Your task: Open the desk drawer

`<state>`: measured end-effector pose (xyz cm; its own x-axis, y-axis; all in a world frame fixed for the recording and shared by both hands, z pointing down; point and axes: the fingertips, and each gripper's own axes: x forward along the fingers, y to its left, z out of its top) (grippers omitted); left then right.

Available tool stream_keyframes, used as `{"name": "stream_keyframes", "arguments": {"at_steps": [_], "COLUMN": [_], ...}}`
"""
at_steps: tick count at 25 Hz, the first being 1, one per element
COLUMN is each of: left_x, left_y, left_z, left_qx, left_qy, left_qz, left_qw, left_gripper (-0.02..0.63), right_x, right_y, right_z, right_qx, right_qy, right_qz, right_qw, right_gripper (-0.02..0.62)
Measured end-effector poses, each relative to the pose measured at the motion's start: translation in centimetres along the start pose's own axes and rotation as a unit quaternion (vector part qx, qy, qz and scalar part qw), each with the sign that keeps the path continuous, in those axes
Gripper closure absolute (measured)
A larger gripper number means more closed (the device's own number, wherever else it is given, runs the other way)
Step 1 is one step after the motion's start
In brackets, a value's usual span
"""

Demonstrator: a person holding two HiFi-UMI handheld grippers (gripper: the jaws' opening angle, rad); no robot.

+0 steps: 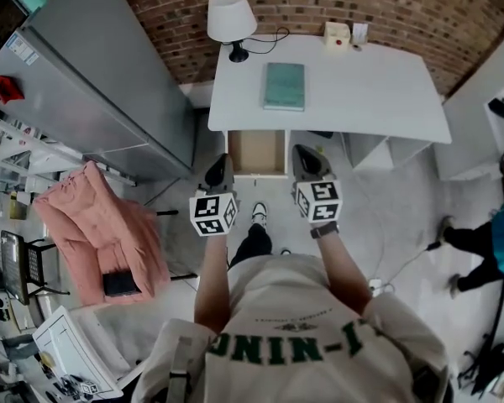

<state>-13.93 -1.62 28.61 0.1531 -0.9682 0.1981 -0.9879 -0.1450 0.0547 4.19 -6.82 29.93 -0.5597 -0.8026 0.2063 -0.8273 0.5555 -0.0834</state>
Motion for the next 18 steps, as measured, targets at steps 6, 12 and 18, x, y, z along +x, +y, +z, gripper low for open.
{"name": "stream_keyframes", "arguments": {"at_steps": [6,12,18], "left_x": [-2.4,-3.2,-3.2], "left_y": [-1.3,-2.3,-2.7], "left_z": [3.1,3.6,3.7], "left_qx": [0.02,0.04,0.035], "left_qy": [-0.029,-0.032,-0.034], "left_qz": [-0.004,0.001,0.007], "left_qw": [0.9994,0.9987,0.9988], "left_gripper": [0.604,0.604,0.604], "right_x": [-2.0,-3.0,-3.6], "right_y": [0.5,1.7,1.3], "right_z": [3.3,3.5,4.1], "right_qx": [-0.012,-0.019,-0.025], "right_qy": [-0.029,-0.032,-0.028], "right_qz": [0.012,0.029,0.027], "right_qw": [0.999,0.999,0.999], "right_gripper": [0.6,0.6,0.6]}}
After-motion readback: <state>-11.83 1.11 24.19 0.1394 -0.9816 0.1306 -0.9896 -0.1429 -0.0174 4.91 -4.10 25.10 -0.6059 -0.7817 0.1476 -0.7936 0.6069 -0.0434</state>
